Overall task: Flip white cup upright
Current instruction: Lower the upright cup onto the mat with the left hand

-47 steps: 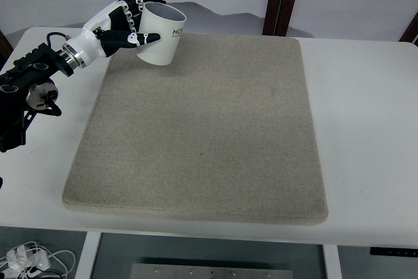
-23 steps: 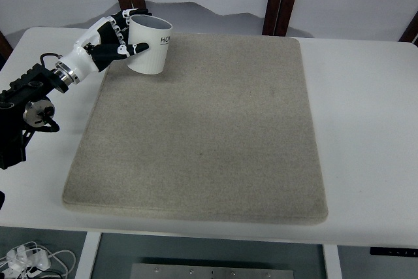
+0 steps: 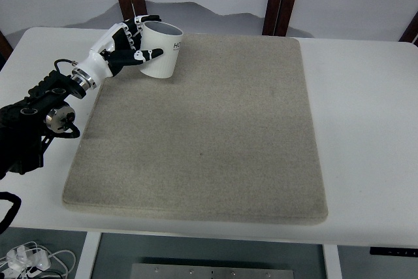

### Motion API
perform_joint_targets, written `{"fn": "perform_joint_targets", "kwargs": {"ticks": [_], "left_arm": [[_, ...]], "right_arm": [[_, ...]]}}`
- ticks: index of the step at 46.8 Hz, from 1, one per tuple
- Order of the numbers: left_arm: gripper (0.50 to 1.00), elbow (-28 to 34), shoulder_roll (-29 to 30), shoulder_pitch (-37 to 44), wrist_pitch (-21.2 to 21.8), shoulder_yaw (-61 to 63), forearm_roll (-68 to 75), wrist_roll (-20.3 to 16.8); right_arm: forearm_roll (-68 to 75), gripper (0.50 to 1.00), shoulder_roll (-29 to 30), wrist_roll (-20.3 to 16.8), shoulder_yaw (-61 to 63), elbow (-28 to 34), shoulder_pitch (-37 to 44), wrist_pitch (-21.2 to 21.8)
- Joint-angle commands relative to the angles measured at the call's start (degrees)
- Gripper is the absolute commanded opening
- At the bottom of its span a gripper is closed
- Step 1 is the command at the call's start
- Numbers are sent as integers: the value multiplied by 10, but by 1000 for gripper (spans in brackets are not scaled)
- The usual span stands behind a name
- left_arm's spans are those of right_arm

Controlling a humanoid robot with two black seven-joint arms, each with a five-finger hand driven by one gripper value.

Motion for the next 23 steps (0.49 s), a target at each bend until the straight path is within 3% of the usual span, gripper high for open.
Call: {"fn": "perform_joint_targets", "kwargs": {"ticks": [1, 23], "left_arm": [[500, 1, -1, 2, 5, 4, 5, 0], [500, 1, -10, 22, 32, 34, 8, 0]], "right_arm": [[0, 952, 0, 0, 0, 0, 0, 0], [0, 952, 0, 0, 0, 0, 0, 0]]}}
